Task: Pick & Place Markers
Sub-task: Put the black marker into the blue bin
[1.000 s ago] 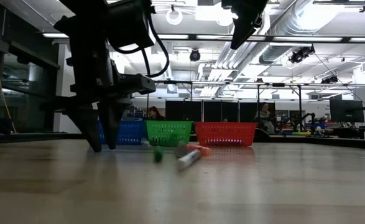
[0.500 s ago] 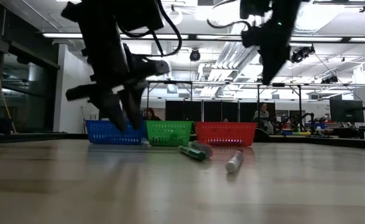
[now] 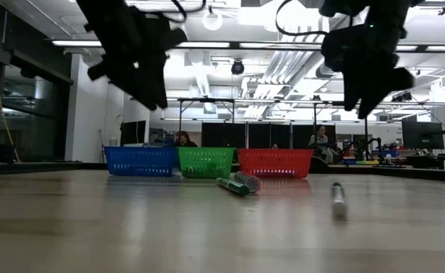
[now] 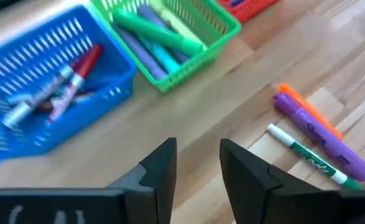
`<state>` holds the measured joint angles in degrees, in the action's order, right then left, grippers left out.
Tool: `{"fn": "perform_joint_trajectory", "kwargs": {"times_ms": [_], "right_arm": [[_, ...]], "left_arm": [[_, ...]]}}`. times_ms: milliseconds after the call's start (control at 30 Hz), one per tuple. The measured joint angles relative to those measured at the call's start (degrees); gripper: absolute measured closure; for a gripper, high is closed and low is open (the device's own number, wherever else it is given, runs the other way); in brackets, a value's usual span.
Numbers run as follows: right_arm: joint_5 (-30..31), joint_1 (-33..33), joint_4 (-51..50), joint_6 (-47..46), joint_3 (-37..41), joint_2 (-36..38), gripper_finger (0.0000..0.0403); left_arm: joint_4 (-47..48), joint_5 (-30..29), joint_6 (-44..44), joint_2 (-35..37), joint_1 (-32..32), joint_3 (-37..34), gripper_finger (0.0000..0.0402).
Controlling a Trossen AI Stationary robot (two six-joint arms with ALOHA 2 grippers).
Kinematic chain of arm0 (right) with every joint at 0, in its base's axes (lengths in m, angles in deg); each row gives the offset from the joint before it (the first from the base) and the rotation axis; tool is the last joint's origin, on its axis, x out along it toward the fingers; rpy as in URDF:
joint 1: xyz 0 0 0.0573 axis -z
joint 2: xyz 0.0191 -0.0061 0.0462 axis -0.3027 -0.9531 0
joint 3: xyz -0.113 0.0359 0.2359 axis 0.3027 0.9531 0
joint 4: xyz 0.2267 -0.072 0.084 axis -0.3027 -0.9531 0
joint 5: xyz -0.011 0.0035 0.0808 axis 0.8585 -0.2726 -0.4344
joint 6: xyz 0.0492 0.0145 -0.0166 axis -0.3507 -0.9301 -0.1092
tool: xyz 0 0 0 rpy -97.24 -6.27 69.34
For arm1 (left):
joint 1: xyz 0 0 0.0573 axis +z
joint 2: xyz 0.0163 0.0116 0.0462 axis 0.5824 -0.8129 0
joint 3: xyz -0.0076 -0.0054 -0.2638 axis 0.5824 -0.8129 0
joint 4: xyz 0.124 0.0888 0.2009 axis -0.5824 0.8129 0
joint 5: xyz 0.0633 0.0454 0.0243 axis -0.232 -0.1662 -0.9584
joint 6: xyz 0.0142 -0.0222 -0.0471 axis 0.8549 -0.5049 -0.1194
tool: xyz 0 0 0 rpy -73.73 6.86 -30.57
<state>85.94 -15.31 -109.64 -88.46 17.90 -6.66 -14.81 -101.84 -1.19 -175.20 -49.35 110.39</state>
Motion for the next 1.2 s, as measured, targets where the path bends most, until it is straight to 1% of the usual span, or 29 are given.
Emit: {"fn": "perform_joint_trajectory", "kwargs": {"times_ms": [100, 333, 433, 533, 733, 833, 1033, 1200], "right_arm": [[1.4, -5.4, 3.6, -10.5, 1.1, -0.3, 0.0220], [10.3, -17.0, 5.8, -33.9, 1.4, -1.2, 0.0220], [10.6, -21.4, 6.2, -42.5, 1.4, -2.9, 0.0220], [9.9, -25.4, 8.6, -49.5, 1.4, -6.0, 0.0220], [3.5, -31.1, 15.2, -59.0, 1.2, -13.8, 0.0220], [1.1, -33.1, 16.0, -62.3, -1.3, -17.6, 0.0220], [-2.1, -34.6, 13.1, -64.6, -9.5, -26.1, 0.0220], [-2.9, -34.7, 9.1, -64.9, -15.2, -32.1, 0.0220]], "left_arm": [[1.6, -2.0, 3.6, 1.8, -0.4, 0.0, 0.0282], [2.0, -3.8, 15.7, 6.2, -0.2, -0.1, 0.0282], [1.8, -4.6, 20.1, 7.4, -0.2, -0.1, 0.0282], [1.0, -4.5, 23.5, 8.9, -0.2, -1.2, 0.0282], [-1.2, -2.9, 25.6, 12.3, -0.2, -4.4, 0.0282], [-0.8, -1.9, 25.6, 13.6, -0.2, -5.7, 0.0282], [-0.8, -0.7, 25.6, 15.2, -0.2, -6.8, 0.0282], [-0.8, 0.2, 25.7, 15.2, -0.2, -6.8, 0.0282]]}}
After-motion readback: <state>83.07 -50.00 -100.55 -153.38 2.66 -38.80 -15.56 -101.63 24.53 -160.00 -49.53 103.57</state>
